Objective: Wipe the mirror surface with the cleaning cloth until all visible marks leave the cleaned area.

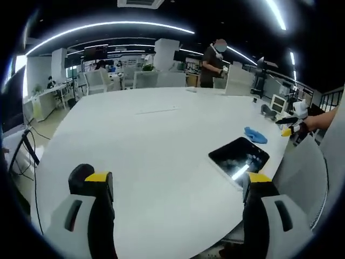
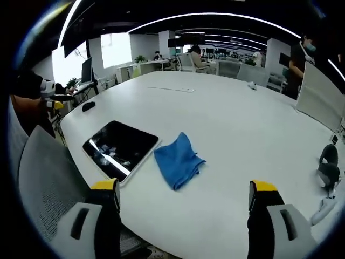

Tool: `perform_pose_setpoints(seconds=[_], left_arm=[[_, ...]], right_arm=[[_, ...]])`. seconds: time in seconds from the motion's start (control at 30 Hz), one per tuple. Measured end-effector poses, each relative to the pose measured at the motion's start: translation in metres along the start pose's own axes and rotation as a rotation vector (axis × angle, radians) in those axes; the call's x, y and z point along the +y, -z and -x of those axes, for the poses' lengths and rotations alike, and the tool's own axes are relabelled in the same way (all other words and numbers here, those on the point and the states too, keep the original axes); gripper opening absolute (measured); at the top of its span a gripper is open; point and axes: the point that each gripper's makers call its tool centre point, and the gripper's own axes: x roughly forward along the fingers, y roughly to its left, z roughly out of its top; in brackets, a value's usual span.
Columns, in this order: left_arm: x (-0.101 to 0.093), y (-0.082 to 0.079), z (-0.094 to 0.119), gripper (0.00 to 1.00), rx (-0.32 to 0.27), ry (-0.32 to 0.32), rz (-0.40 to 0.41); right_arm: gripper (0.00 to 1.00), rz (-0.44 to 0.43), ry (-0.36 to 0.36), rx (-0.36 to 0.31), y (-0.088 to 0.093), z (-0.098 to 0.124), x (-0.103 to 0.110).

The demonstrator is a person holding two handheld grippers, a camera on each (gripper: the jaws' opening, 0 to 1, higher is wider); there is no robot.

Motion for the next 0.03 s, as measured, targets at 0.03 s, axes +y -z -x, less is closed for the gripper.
perform_pose_setpoints(seconds=[0.03], left_arm=[[-0.0020, -0.0012, -0.0004, 0.99, -0.004, 0.005, 0.004]], right_arm=[[0.98, -0.005, -0.001, 0.001, 0.0004, 0.0006, -0.0003]])
